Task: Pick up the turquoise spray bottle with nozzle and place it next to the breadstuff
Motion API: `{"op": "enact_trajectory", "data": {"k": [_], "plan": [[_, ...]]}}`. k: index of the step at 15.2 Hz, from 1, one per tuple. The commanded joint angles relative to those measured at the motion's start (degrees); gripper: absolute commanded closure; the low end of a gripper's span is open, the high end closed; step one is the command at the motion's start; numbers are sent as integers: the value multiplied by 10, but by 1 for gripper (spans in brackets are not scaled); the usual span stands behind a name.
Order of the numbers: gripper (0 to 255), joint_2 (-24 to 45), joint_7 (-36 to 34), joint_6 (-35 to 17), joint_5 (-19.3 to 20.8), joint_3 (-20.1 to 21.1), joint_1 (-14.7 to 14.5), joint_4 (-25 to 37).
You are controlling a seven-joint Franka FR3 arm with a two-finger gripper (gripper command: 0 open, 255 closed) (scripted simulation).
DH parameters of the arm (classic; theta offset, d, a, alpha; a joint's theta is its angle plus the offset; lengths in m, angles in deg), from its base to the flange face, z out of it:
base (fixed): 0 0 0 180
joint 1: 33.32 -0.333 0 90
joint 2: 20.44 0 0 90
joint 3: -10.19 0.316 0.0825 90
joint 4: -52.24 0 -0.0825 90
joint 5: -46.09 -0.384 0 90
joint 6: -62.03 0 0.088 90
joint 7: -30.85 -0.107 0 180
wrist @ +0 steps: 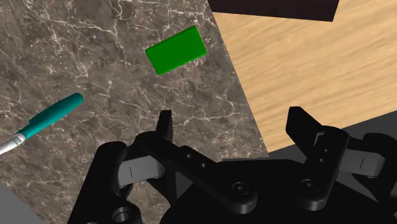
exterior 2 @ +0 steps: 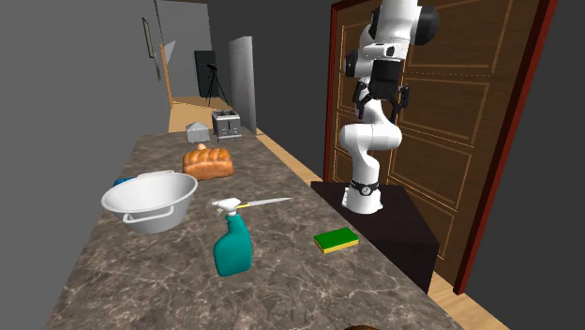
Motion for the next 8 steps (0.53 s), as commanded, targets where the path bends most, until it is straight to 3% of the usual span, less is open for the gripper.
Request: {"op": "enact_trajectory", "data": {"k": [1, 8], "plan": [[0, 0, 0, 0, 0, 0, 0, 0], [0, 106, -35, -95, 20, -39, 39, 15]]}}
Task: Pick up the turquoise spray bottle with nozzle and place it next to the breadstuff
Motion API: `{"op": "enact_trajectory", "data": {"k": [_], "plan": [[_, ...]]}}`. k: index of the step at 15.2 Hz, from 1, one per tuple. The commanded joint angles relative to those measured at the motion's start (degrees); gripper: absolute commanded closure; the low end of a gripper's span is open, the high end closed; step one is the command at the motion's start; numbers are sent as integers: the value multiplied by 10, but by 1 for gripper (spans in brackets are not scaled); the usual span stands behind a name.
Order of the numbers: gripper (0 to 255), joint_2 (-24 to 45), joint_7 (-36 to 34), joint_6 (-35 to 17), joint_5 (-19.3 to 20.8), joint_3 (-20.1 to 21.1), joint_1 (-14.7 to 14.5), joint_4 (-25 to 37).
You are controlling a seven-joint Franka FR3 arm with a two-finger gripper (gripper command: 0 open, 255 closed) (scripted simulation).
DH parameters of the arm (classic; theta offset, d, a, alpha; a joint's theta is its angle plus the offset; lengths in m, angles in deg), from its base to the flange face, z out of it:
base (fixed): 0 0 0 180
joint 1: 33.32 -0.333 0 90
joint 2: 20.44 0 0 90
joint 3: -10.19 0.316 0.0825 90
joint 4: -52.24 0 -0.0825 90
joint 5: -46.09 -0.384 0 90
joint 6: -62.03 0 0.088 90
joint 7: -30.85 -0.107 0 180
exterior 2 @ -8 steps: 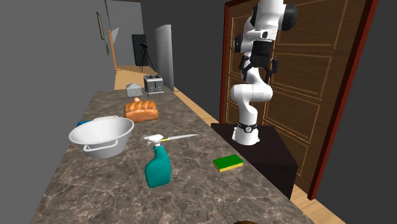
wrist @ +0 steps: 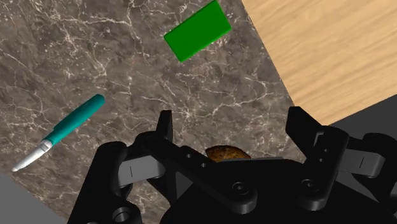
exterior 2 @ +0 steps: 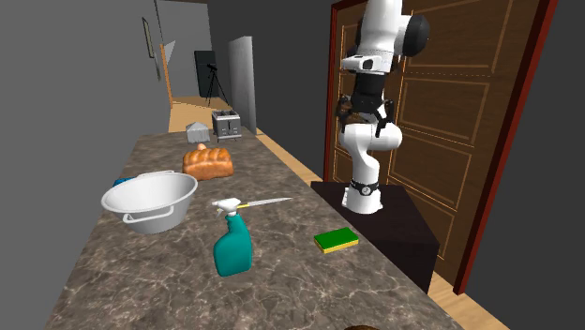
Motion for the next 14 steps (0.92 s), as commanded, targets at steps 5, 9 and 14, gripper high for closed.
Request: {"op": "enact_trajectory", "data": {"k": [5, 9, 14], "plan": [[0, 92, -29, -71, 10, -35, 30, 26], [0, 159, -44, -110, 9, -60, 48, 56], [0, 245, -59, -151, -1, -91, 70, 105]]}}
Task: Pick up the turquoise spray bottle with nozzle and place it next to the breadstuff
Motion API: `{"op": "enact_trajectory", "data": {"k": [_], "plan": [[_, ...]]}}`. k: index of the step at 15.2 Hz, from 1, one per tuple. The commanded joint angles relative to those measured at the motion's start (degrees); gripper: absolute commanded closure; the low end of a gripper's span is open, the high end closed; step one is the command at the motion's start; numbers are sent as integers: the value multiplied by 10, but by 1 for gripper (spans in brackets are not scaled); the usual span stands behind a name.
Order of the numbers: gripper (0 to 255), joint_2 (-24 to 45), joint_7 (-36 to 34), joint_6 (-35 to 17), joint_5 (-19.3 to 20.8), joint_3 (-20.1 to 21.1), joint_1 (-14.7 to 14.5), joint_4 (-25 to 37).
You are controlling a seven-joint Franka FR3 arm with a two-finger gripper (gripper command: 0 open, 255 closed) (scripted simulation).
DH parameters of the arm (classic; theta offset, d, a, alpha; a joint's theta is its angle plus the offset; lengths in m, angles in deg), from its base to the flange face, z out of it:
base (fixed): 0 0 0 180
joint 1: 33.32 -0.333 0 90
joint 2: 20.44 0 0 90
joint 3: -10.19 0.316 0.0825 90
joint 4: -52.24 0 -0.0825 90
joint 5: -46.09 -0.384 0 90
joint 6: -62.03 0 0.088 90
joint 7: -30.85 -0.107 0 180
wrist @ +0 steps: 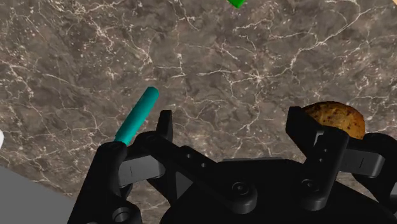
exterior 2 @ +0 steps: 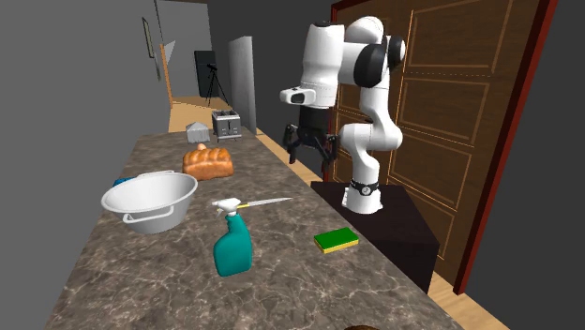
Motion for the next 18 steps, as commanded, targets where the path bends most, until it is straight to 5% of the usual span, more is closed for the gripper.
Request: {"op": "enact_trajectory", "data": {"k": [1, 13, 18], "plan": [[0, 39, -4, -17, -7, -14, 10, 24], [0, 251, -18, -66, -84, -76, 80, 182], [0, 269, -15, -94, -92, -77, 86, 172]]}}
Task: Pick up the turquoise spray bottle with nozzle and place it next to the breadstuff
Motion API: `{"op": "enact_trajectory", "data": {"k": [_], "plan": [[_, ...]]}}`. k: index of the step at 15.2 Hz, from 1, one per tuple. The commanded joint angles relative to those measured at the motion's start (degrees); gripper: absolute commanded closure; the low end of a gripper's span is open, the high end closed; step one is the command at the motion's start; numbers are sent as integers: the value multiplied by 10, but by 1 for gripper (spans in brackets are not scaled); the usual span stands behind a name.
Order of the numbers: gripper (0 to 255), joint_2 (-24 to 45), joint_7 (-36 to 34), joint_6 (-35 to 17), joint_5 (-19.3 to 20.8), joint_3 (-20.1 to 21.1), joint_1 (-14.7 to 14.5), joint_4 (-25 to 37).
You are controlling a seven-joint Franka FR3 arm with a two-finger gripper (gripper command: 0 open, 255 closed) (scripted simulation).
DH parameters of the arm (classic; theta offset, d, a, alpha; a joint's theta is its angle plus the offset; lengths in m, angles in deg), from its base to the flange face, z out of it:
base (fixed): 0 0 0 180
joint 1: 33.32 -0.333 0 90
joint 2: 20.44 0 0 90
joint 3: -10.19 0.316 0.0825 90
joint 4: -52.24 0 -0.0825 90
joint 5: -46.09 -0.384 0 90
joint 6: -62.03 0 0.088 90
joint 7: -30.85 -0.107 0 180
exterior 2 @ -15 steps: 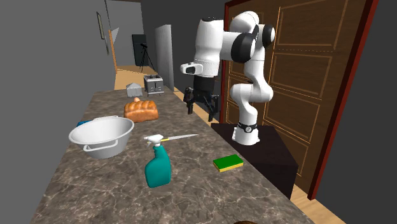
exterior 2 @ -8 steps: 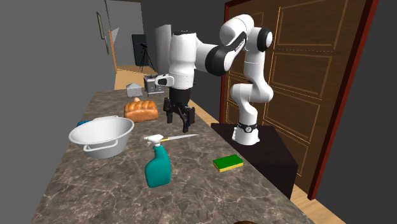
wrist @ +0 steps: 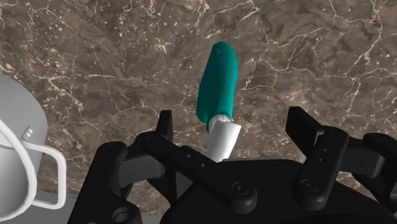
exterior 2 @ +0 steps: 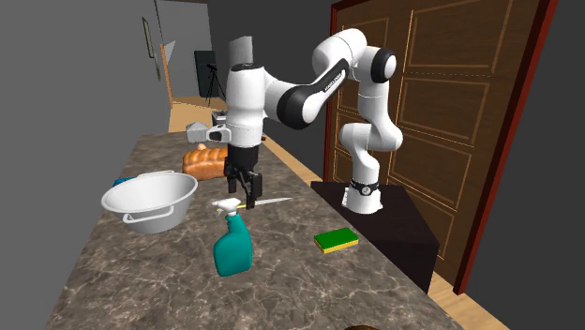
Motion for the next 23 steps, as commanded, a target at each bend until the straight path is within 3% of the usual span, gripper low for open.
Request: {"op": "enact_trajectory", "data": {"k": [1, 11, 12, 23], "plan": [[0, 7, 1, -15, -3, 0, 2, -7], [0, 15, 3, -32, -7, 1, 4, -17], [255, 15, 3, -32, -7, 1, 4, -17], [255, 10, 3, -18, -4, 0, 3, -8]]}}
